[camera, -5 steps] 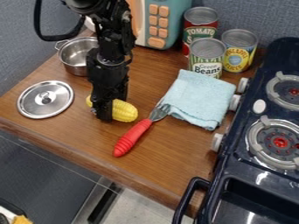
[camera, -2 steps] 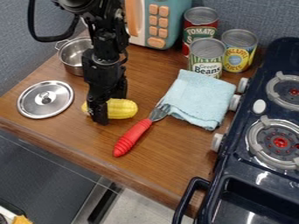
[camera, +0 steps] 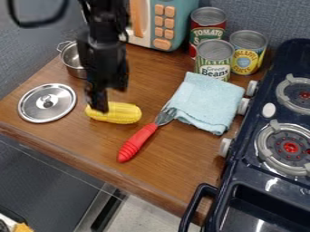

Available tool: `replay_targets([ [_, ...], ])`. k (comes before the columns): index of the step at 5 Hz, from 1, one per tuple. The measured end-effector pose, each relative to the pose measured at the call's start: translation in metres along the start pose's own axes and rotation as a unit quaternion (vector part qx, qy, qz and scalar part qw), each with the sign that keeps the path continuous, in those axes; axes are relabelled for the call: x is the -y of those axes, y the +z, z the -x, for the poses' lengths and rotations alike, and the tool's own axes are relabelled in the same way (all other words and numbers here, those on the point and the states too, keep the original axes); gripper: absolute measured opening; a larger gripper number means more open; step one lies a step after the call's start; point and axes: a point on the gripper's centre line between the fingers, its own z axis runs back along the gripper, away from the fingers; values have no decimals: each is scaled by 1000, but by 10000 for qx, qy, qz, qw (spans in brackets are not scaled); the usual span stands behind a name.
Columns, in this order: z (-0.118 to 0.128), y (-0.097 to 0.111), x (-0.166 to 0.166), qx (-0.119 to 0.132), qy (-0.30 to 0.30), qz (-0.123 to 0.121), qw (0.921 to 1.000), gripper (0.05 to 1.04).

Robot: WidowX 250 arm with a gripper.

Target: Move the corn to the middle of the table

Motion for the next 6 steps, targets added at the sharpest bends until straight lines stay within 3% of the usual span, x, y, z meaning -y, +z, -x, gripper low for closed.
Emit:
replay_targets([
  [1,1,14,2,2,107,202,9997,999],
  [3,1,15,3,-25,-348,19,9994,999],
  [4,-1,12,10,-121,-1473,-105,9890,999],
  [5,-13,2,18,-169,-2780,-761,9574,999],
  [6,-12,1,23,-78,-3936,-778,9160,999],
])
